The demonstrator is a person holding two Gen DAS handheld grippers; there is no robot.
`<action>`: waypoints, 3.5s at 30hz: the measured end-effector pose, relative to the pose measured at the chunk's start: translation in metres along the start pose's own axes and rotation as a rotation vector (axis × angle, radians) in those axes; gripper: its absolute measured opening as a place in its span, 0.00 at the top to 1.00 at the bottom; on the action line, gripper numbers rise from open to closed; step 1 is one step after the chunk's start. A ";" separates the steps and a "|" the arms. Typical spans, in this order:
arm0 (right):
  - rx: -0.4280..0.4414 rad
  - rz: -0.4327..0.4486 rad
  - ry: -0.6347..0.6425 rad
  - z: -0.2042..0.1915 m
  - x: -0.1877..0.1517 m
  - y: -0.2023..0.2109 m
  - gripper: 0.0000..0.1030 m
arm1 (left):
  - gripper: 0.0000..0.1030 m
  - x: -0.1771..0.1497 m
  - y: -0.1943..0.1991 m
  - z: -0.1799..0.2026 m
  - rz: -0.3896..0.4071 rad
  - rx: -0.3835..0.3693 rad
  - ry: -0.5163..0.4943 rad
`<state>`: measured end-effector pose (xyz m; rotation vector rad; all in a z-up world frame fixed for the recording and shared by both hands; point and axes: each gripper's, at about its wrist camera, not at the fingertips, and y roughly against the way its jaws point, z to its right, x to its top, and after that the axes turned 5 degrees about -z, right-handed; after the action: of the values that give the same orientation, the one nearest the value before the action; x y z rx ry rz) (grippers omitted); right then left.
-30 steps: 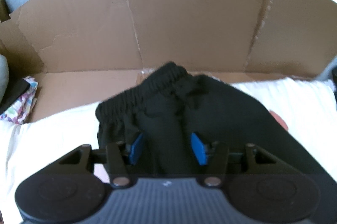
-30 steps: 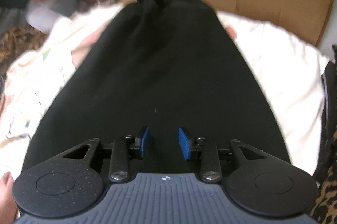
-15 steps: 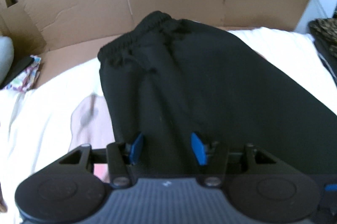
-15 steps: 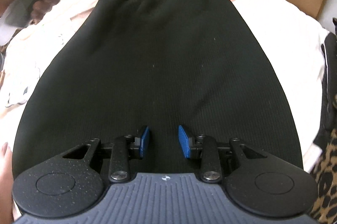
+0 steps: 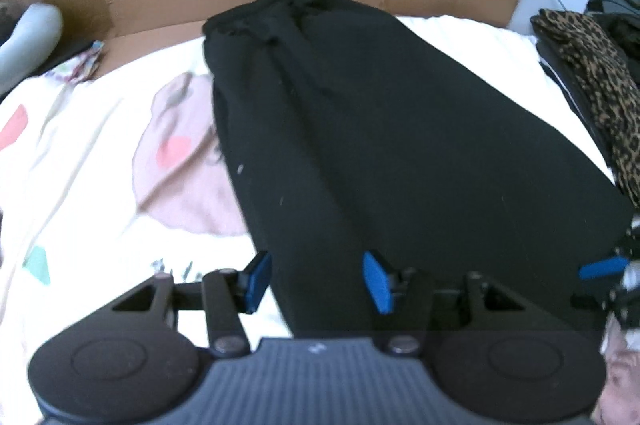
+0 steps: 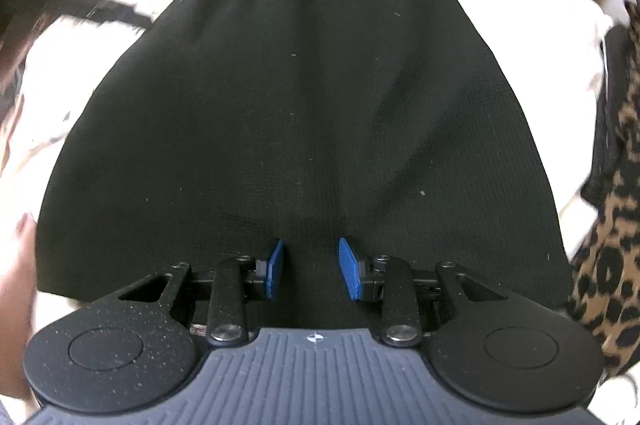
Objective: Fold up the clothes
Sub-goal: 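Move the right tool to the shorts edge beside the left tool, then grasp the edge of the black shorts with the right tool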
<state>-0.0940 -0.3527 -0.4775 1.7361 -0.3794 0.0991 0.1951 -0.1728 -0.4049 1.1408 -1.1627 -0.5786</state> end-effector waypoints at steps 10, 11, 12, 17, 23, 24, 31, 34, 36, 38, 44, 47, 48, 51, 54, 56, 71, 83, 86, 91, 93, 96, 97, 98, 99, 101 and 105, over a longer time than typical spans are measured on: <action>0.004 -0.030 0.006 0.007 -0.005 0.010 0.64 | 0.47 -0.039 0.002 -0.009 -0.032 -0.009 0.105; 0.007 -0.036 0.001 0.008 -0.002 0.011 0.64 | 0.47 -0.041 0.002 -0.010 -0.035 -0.013 0.108; 0.010 -0.043 -0.003 0.010 0.000 0.011 0.64 | 0.47 -0.043 0.001 -0.011 -0.039 -0.020 0.112; 0.010 -0.082 -0.024 0.012 0.014 0.020 0.63 | 0.47 -0.050 0.003 -0.025 -0.063 -0.047 0.160; 0.042 -0.060 -0.054 0.013 0.031 0.042 0.63 | 0.48 -0.060 0.012 -0.043 -0.064 -0.057 0.218; 0.048 -0.053 -0.058 0.013 0.032 0.044 0.63 | 0.48 -0.062 0.013 -0.044 -0.069 -0.049 0.204; 0.129 -0.026 0.008 -0.009 0.032 0.046 0.63 | 0.48 -0.081 0.019 -0.053 -0.090 -0.034 0.141; 0.160 -0.018 0.039 -0.020 0.029 0.050 0.63 | 0.48 -0.084 0.014 -0.045 -0.111 -0.037 0.089; 0.179 -0.013 0.056 -0.026 0.028 0.052 0.63 | 0.47 -0.085 0.011 -0.038 -0.127 -0.040 0.051; 0.193 -0.010 0.065 -0.032 0.025 0.054 0.63 | 0.47 -0.084 0.009 -0.029 -0.141 -0.044 0.017; 0.221 -0.027 0.110 -0.047 0.025 0.047 0.63 | 0.47 -0.086 0.003 -0.008 -0.162 -0.087 -0.026; 0.229 -0.024 0.138 -0.056 0.026 0.043 0.61 | 0.45 -0.085 0.006 -0.006 -0.156 -0.108 -0.009; 0.230 -0.025 0.142 -0.059 0.027 0.041 0.60 | 0.42 -0.084 0.008 -0.006 -0.146 -0.114 0.000; 0.235 -0.029 0.142 -0.057 0.028 0.038 0.60 | 0.40 -0.081 0.016 -0.007 -0.110 -0.137 0.007; 0.251 -0.014 0.146 -0.058 0.028 0.040 0.57 | 0.39 -0.075 0.023 -0.004 -0.077 -0.159 0.007; 0.267 -0.004 0.157 -0.062 0.031 0.040 0.55 | 0.37 -0.071 0.026 -0.001 -0.059 -0.174 0.010; 0.401 -0.029 0.177 -0.106 0.044 0.021 0.48 | 0.36 -0.056 0.017 0.006 -0.039 -0.187 0.015; 0.374 -0.025 0.250 -0.133 0.038 0.011 0.48 | 0.36 -0.068 0.022 -0.018 -0.054 -0.148 0.075; 0.341 -0.012 0.300 -0.145 0.040 0.010 0.48 | 0.36 -0.075 0.023 -0.024 -0.063 -0.145 0.093; 0.323 -0.022 0.318 -0.151 0.038 0.008 0.48 | 0.36 -0.092 0.021 -0.025 -0.103 -0.163 0.092; 0.320 -0.026 0.317 -0.151 0.037 0.007 0.48 | 0.36 -0.095 0.018 -0.019 -0.117 -0.178 0.082; 0.312 -0.026 0.320 -0.154 0.038 0.006 0.48 | 0.38 -0.097 0.015 -0.012 -0.129 -0.200 0.069; 0.308 -0.025 0.323 -0.155 0.038 0.006 0.48 | 0.39 -0.096 0.015 -0.010 -0.127 -0.205 0.067; 0.301 -0.024 0.327 -0.155 0.038 0.007 0.48 | 0.40 -0.095 0.016 -0.009 -0.119 -0.206 0.068; 0.295 -0.023 0.330 -0.155 0.038 0.007 0.48 | 0.40 -0.092 0.018 -0.009 -0.111 -0.212 0.073; 0.287 -0.020 0.332 -0.155 0.036 0.007 0.48 | 0.40 -0.088 0.021 -0.011 -0.098 -0.236 0.091; 0.279 -0.014 0.336 -0.155 0.034 0.008 0.48 | 0.39 -0.081 0.022 -0.010 -0.086 -0.262 0.099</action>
<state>-0.0418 -0.2103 -0.4294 1.9532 -0.1082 0.4452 0.1728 -0.0929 -0.4179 0.9862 -0.9263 -0.7099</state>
